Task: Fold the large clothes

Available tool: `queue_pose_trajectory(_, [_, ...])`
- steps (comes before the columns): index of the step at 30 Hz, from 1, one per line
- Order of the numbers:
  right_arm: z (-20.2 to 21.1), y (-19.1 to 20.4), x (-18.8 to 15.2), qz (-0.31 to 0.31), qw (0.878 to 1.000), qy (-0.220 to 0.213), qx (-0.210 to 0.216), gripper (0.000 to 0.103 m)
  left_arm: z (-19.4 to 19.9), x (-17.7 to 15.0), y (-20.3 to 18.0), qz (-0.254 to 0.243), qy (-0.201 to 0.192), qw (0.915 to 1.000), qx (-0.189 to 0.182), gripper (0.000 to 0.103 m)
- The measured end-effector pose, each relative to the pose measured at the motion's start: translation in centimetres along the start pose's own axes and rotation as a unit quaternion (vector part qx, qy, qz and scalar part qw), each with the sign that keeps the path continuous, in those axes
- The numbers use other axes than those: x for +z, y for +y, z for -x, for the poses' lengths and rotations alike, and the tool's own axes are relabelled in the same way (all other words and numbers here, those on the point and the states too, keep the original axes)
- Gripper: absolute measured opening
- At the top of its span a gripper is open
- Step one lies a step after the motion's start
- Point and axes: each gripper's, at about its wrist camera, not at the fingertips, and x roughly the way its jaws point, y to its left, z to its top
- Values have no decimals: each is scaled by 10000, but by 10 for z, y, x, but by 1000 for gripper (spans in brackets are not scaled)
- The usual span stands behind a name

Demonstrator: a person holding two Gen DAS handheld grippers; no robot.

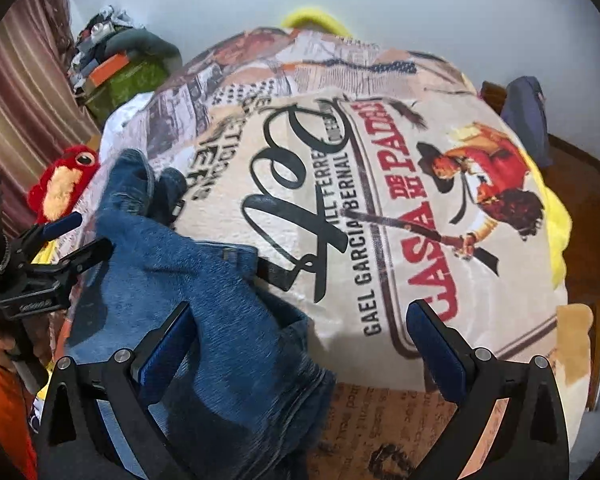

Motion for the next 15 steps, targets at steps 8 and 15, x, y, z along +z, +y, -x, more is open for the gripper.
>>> queue_pose_trajectory(8, [61, 13, -17, -131, 9978, -346, 546, 103, 52, -15, 18, 6, -246, 9997, 21, 103])
queue_pose_trajectory(15, [70, 16, -43, -149, 9969, -98, 768, 103, 72, -47, 16, 123, 26, 9980, -625, 103])
